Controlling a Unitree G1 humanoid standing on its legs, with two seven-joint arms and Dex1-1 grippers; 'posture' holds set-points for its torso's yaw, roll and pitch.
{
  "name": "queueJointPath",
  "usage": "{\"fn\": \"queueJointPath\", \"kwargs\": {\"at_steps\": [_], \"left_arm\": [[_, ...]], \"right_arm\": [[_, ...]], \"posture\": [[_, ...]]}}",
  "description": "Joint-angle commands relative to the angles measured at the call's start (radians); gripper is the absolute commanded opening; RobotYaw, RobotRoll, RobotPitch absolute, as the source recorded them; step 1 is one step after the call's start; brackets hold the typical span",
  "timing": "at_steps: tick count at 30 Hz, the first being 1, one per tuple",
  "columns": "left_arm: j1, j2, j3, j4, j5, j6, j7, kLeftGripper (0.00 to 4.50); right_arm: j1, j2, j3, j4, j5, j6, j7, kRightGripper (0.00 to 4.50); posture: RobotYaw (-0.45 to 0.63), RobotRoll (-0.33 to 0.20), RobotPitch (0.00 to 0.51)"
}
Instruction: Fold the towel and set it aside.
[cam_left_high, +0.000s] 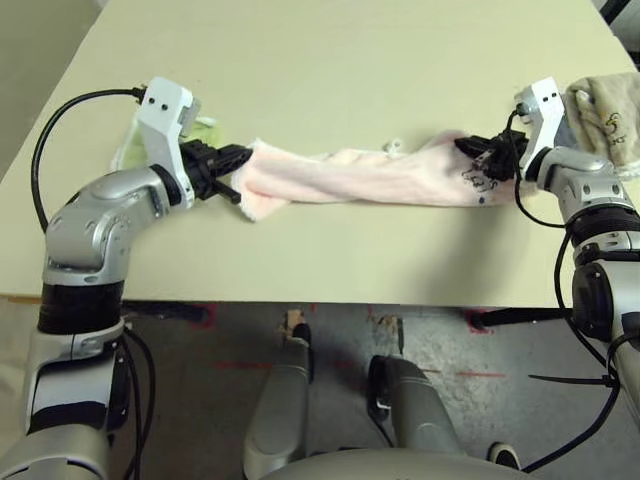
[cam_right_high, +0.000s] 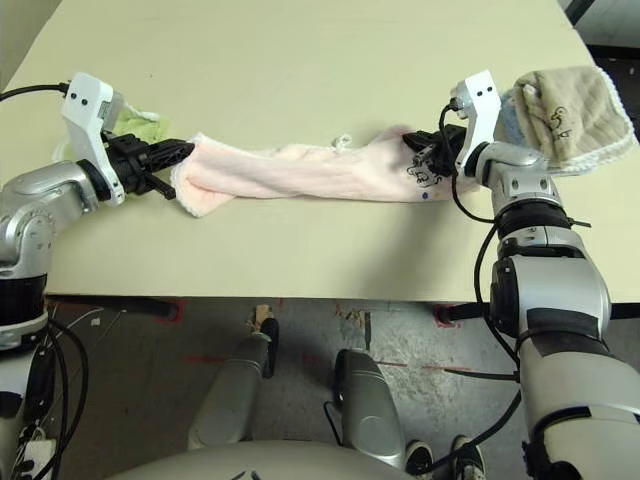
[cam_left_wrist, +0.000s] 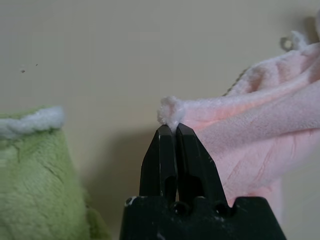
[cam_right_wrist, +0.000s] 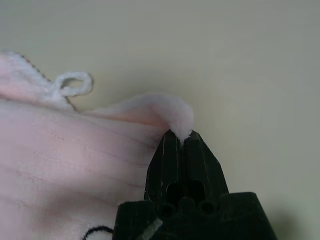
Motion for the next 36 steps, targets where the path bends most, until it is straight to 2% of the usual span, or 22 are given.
{"fn": "queueJointPath", "kwargs": {"at_steps": [1,9,15,22,27,30,31,32,36], "left_arm": [[-0.002,0.001,-0.012,0.033,0.029,-0.043,-0.028,0.06],[0.050,0.056,0.042,-0.009,-0.016,-0.105,-0.160,0.06],[0.009,0.010,0.009,0.038,0.015,-0.136,-0.139,0.06],[-0.097,-0.043,-0.080,0.220,0.124,-0.190,-0.121,0.06],[-0.127,-0.049,-0.124,0.338,0.207,-0.253,-0.113,0.06],[-0.145,-0.052,-0.147,0.397,0.269,-0.330,-0.078,0.71],[-0.149,-0.056,-0.148,0.407,0.285,-0.349,-0.067,1.09],[-0.150,-0.059,-0.147,0.412,0.299,-0.376,-0.057,1.46],[-0.148,-0.064,-0.144,0.407,0.360,-0.481,-0.007,2.98]], "right_arm": [[0.044,-0.057,-0.023,0.004,0.019,0.008,0.076,0.00],[0.098,-0.126,-0.149,-0.012,0.135,0.025,0.118,0.00],[0.148,-0.140,-0.156,-0.028,0.143,0.040,0.105,0.00],[0.151,-0.138,-0.130,-0.026,0.114,0.044,0.059,0.00],[0.147,-0.130,-0.109,-0.022,0.090,0.032,0.030,0.00],[0.146,-0.126,-0.103,-0.024,0.082,0.035,0.018,0.00],[0.147,-0.126,-0.101,-0.026,0.079,0.037,0.014,0.00],[0.148,-0.126,-0.100,-0.028,0.077,0.036,0.015,0.58],[0.149,-0.131,-0.105,-0.045,0.083,0.028,0.035,1.89]], "posture": [[0.15,0.000,0.209],[0.13,0.000,0.209],[0.13,0.000,0.212],[0.11,0.000,0.216],[0.10,0.000,0.221],[0.10,0.000,0.224],[0.10,0.000,0.226],[0.10,0.000,0.226],[0.10,0.000,0.230]]}}
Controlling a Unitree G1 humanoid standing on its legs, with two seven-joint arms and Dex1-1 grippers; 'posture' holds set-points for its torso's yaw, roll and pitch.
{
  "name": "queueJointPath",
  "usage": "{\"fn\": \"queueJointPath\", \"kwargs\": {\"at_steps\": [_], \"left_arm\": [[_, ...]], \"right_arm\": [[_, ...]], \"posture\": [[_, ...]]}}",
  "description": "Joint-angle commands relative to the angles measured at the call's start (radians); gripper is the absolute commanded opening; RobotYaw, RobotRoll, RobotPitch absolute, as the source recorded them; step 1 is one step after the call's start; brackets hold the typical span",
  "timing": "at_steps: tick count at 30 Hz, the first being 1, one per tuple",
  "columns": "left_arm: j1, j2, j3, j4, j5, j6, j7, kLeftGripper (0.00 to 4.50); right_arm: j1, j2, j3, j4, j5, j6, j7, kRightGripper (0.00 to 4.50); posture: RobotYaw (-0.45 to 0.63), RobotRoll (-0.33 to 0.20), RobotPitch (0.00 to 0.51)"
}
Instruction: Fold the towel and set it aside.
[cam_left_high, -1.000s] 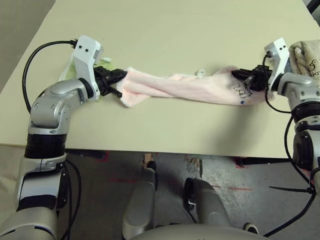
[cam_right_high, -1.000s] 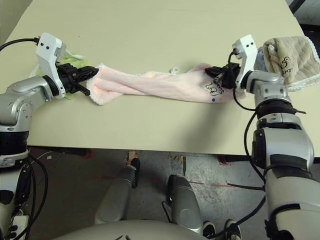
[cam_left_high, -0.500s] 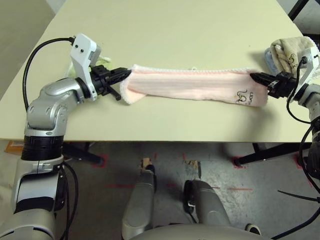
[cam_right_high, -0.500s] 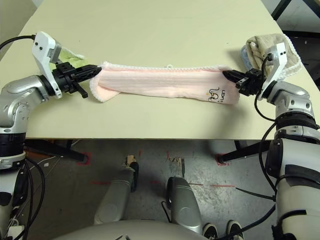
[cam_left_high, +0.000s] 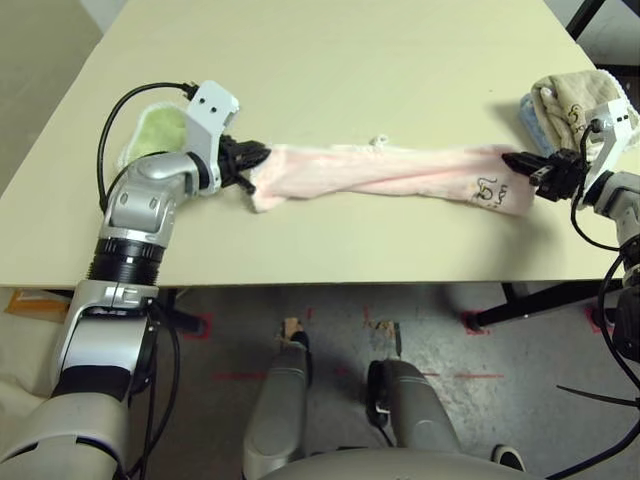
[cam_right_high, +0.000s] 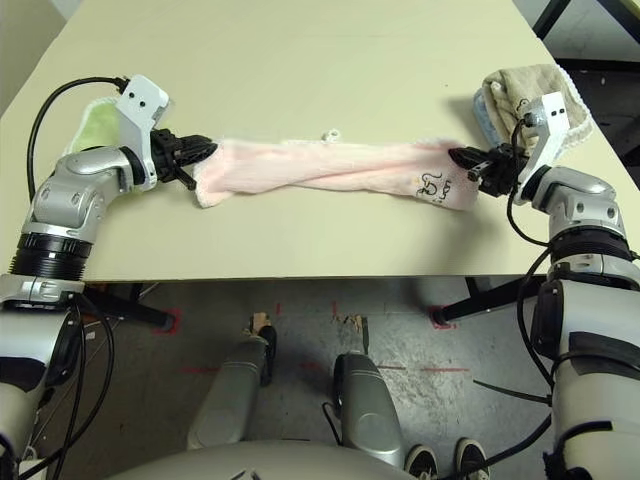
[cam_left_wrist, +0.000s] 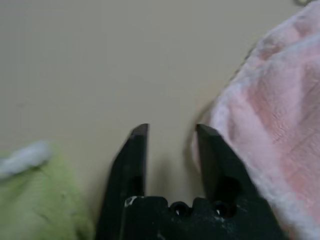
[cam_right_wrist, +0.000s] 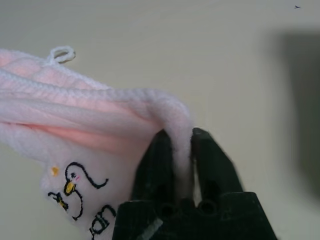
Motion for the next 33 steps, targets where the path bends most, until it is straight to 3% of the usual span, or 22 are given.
{"fn": "queueJointPath", "kwargs": {"at_steps": [1,4,7,14,18,24,33], "left_arm": [[0.004,-0.003,0.001,-0.026,0.047,-0.066,0.033,3.37],[0.045,0.010,0.023,-0.147,0.021,0.001,0.011,4.50],[0.097,0.026,0.073,-0.302,-0.069,0.171,-0.036,4.50],[0.164,0.032,0.161,-0.550,-0.247,0.468,-0.068,4.50],[0.197,0.025,0.187,-0.639,-0.305,0.539,-0.049,4.50],[0.299,0.042,0.194,-0.748,-0.391,0.528,-0.110,4.50],[0.365,0.034,0.186,-0.678,-0.351,0.483,-0.050,4.50]], "right_arm": [[0.009,-0.019,0.000,-0.027,0.003,-0.005,0.032,2.26],[-0.002,-0.027,-0.010,-0.074,0.034,0.023,0.109,3.46],[-0.016,-0.031,-0.009,-0.116,0.047,0.048,0.147,4.46],[-0.082,-0.076,-0.016,-0.100,0.061,0.173,0.180,4.46],[-0.094,-0.176,0.053,-0.042,0.006,0.343,0.282,4.46],[-0.032,-0.256,0.150,-0.063,-0.038,0.521,0.430,4.46],[0.080,-0.198,0.123,-0.174,0.020,0.631,0.400,4.46]], "posture": [[0.09,0.000,0.229],[0.09,0.000,0.227],[0.08,0.000,0.225],[0.09,0.000,0.220],[0.09,0.000,0.223],[0.08,0.000,0.230],[0.07,0.000,0.233]]}}
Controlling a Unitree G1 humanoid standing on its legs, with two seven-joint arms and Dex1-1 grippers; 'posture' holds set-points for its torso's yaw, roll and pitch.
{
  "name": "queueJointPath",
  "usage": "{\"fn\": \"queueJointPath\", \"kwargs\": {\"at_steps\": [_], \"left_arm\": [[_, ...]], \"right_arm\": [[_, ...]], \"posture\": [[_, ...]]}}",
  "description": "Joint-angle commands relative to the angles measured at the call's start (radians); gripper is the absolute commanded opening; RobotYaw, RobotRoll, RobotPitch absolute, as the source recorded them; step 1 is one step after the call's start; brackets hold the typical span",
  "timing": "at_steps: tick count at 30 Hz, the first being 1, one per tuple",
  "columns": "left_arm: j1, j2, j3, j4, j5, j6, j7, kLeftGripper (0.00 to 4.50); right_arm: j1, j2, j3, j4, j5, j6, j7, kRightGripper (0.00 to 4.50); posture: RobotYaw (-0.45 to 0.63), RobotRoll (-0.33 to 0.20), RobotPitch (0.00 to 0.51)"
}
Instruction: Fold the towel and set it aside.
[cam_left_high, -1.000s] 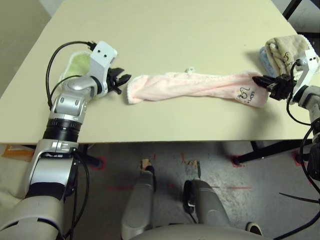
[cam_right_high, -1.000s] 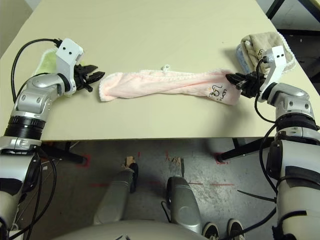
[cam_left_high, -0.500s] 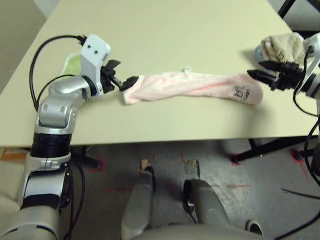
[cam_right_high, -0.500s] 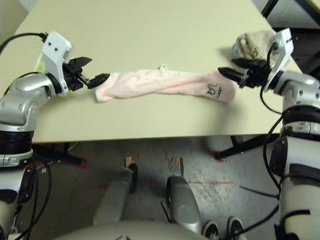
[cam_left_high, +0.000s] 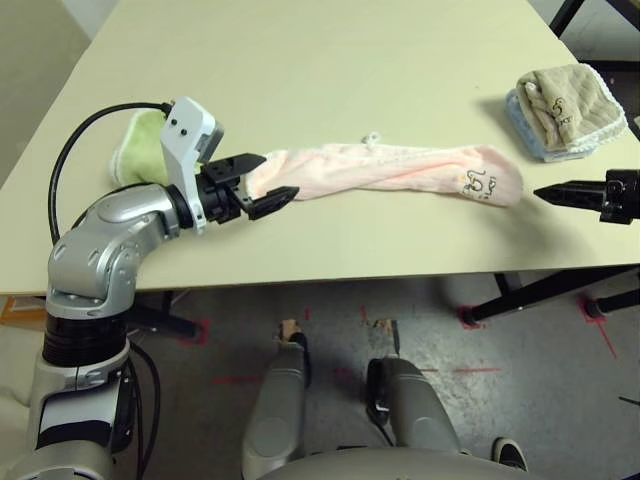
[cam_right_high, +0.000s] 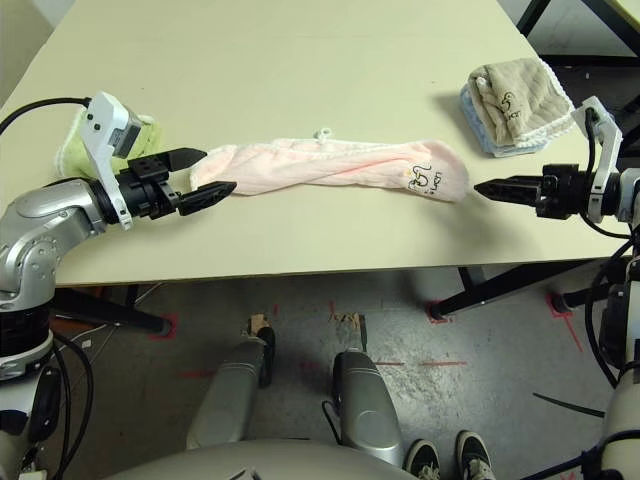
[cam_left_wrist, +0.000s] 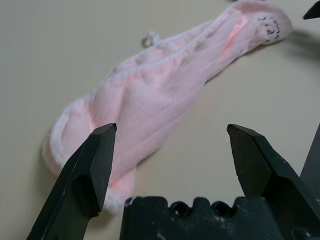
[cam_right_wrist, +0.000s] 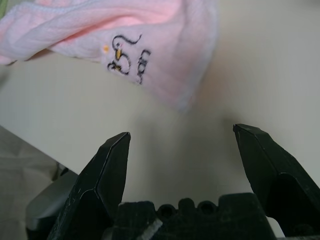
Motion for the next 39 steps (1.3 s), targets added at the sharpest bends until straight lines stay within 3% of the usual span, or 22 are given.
{"fn": "queueJointPath", "kwargs": {"at_steps": [1,10,22,25,35,39], "left_arm": [[0.014,-0.010,0.005,0.039,0.029,-0.022,0.050,4.50],[0.029,-0.002,0.038,0.072,0.030,0.053,0.141,4.50],[-0.020,-0.116,0.011,0.148,-0.001,0.180,0.206,4.50],[-0.033,-0.143,0.025,0.157,-0.020,0.194,0.213,3.88],[-0.010,-0.079,0.014,0.147,-0.028,0.197,0.158,0.00],[0.016,-0.009,0.001,0.127,-0.040,0.180,0.077,0.00]], "right_arm": [[0.043,0.030,-0.026,-0.066,0.033,0.025,-0.035,4.46],[0.100,0.101,-0.071,-0.186,0.075,-0.054,-0.140,4.46],[0.098,0.134,-0.057,-0.219,0.065,-0.116,-0.181,4.46],[0.099,0.137,-0.059,-0.214,0.063,-0.142,-0.192,3.82],[0.079,0.114,-0.039,-0.131,0.021,-0.263,-0.187,0.05],[0.039,0.082,-0.023,-0.044,-0.025,-0.354,-0.193,0.02]], "posture": [[0.07,0.000,0.233],[0.07,0.000,0.241],[0.06,0.000,0.242],[0.06,0.000,0.244],[0.06,0.000,0.251],[0.07,0.000,0.255]]}}
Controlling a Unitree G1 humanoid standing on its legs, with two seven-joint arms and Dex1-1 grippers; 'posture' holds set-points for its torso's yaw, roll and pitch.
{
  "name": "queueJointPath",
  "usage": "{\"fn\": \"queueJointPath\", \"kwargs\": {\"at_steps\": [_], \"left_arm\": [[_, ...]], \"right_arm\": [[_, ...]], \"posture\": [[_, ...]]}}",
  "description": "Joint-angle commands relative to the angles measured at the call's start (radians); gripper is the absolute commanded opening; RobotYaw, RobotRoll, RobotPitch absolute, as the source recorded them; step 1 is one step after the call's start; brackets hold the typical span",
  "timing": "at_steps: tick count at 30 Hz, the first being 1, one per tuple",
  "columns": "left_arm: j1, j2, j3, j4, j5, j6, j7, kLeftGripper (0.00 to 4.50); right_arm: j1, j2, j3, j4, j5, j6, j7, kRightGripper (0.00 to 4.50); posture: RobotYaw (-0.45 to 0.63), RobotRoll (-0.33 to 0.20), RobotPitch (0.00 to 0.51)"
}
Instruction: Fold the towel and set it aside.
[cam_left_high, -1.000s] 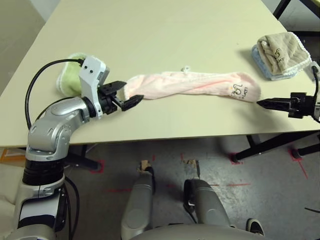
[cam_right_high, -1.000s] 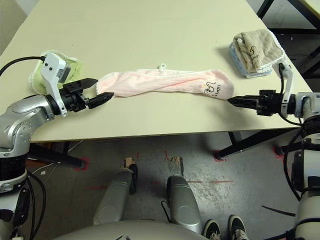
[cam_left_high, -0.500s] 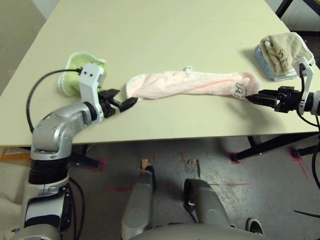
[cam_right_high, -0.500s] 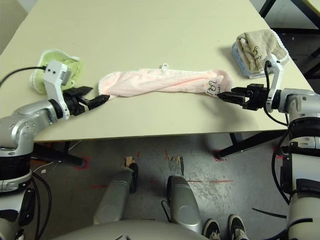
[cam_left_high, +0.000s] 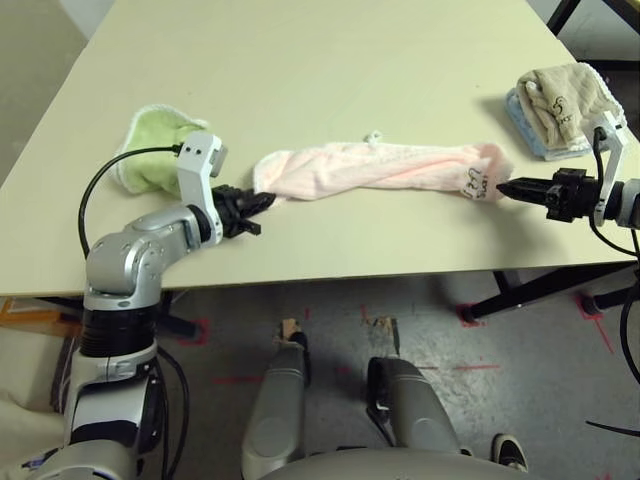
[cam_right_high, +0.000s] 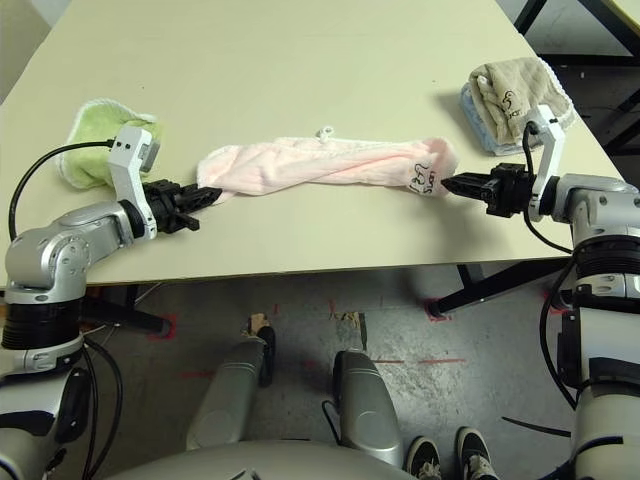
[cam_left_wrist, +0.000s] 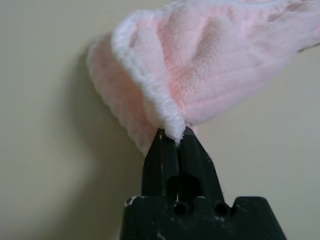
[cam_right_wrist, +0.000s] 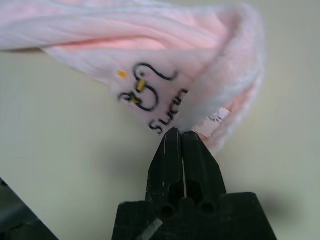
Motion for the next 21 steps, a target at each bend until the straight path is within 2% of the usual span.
{"fn": "queueJointPath", "kwargs": {"at_steps": [1,13,18,21], "left_arm": [[0.038,0.063,-0.030,-0.023,-0.018,-0.012,-0.084,0.00],[0.037,0.095,-0.049,0.005,0.001,-0.102,-0.145,0.00],[0.035,0.092,-0.066,0.024,0.030,-0.162,-0.146,0.00],[0.020,0.073,-0.070,0.049,0.053,-0.188,-0.115,0.00]], "right_arm": [[-0.044,-0.051,0.013,0.088,-0.048,-0.086,-0.009,0.02],[-0.173,-0.072,0.023,0.270,-0.130,-0.233,-0.099,0.02],[-0.175,-0.101,0.111,0.301,-0.235,-0.260,-0.076,0.02],[-0.184,-0.093,0.122,0.314,-0.246,-0.251,-0.072,0.02]], "posture": [[0.07,0.000,0.255],[0.07,0.000,0.256],[0.07,0.000,0.258],[0.07,0.000,0.258]]}}
